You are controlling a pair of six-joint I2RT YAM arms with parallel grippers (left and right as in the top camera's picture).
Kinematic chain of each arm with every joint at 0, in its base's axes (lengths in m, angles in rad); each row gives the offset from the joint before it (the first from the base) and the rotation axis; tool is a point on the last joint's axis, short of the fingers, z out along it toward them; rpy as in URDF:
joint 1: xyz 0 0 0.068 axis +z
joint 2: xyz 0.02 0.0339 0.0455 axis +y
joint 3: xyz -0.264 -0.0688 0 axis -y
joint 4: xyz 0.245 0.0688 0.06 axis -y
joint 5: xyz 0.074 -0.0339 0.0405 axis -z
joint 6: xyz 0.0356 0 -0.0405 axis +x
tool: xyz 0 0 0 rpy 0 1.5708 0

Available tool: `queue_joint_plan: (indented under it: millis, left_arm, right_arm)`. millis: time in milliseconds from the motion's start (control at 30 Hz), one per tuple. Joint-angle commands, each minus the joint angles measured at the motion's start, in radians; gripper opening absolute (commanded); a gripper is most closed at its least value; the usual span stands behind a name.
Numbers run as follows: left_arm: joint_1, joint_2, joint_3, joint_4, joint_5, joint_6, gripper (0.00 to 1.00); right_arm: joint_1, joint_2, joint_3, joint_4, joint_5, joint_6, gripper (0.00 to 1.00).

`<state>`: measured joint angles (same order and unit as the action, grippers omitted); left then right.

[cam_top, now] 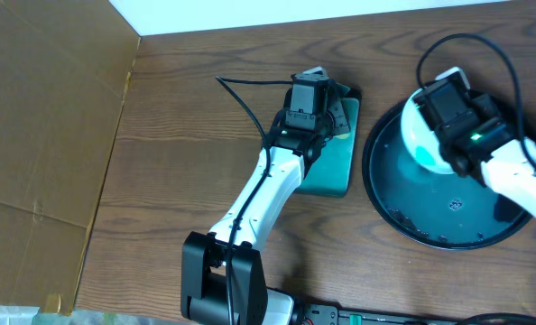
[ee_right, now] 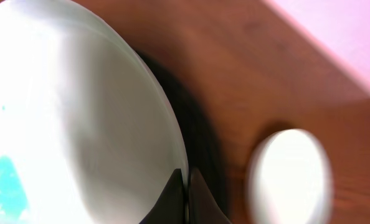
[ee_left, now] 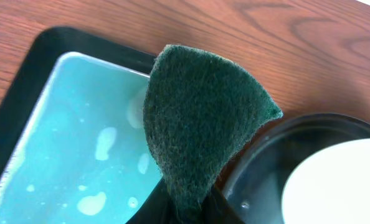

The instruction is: Clean dirty plates on tray and stack at the side

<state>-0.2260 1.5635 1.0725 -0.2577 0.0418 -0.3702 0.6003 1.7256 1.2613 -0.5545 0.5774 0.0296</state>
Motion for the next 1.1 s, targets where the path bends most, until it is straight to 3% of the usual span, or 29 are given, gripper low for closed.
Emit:
queue_joint_plan:
  millis: [0,133,267,767,867,1067]
  left_arm:
    - [0.0,0.007,0.008,0.005,0.115,-0.009,0.07]
    - [-0.003,0.007,0.008,0.005,0.235,-0.009,0.07]
    - [-0.034,0.007,0.008,0.005,0.258,-0.009,0.07]
    - [-0.253,0.094,0.008,0.127,0.201,-0.014,0.07]
    - [-0.288,0.179,0.008,0.141,0.201,-0.106,0.07]
    - [-0.317,0.312,0.008,0.19,0.201,-0.148,0.07]
  right_arm:
    - [-0.05,-0.001,0.003,-0.041,-0.359,0.115,0.01]
    - [-0.156,0.003,-0.004,-0.099,-0.602,0.158,0.01]
    - [-0.229,0.021,-0.027,-0.122,-0.73,0.158,0.01]
    - [-0.299,0.031,-0.279,0.131,-0.725,0.249,0.01]
    - [-0.315,0.033,-0.335,0.21,-0.71,0.311,0.01]
    - [-0.32,0.034,-0.391,0.253,-0.71,0.358,0.01]
